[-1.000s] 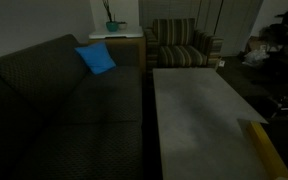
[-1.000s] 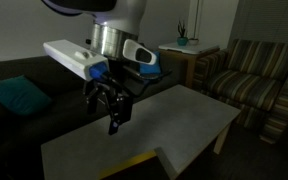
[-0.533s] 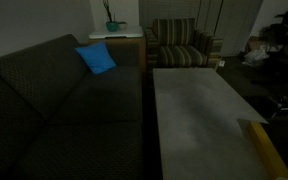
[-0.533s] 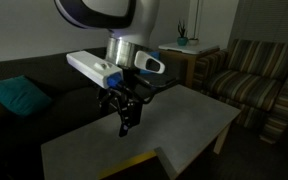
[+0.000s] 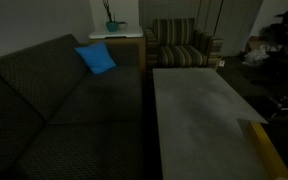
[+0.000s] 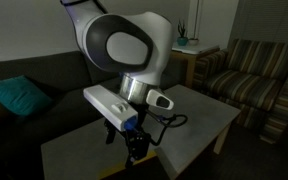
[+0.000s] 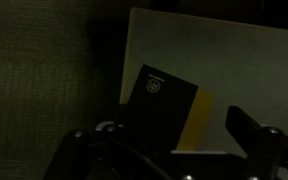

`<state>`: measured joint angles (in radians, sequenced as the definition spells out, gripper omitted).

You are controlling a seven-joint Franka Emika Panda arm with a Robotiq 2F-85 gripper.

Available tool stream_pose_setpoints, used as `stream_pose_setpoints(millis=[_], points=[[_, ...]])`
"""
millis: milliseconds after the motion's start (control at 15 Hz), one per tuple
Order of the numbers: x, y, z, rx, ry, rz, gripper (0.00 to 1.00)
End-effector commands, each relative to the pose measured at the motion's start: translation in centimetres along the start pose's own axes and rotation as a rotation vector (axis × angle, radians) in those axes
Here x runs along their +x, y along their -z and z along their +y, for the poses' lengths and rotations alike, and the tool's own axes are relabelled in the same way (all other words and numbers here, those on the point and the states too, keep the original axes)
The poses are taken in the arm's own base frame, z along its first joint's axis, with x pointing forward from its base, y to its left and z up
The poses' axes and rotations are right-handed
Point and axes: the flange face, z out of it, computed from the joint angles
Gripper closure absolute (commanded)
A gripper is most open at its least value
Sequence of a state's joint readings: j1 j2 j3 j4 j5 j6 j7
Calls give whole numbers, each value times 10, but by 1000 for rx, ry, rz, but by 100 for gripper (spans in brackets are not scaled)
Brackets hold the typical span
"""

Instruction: Open the first page of the book

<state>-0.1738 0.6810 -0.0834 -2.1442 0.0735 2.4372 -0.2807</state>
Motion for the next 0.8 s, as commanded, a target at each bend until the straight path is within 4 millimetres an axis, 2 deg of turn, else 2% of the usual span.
stream_pose_setpoints(millis=[0, 67, 133, 333, 733], points=[[17, -34, 26, -21, 11, -42, 0], [18, -38, 31, -13, 6, -81, 0], [11, -29, 17, -15, 4, -44, 0], [17, -43, 27, -16, -3, -64, 0], [19, -41, 28, -16, -3, -64, 0]])
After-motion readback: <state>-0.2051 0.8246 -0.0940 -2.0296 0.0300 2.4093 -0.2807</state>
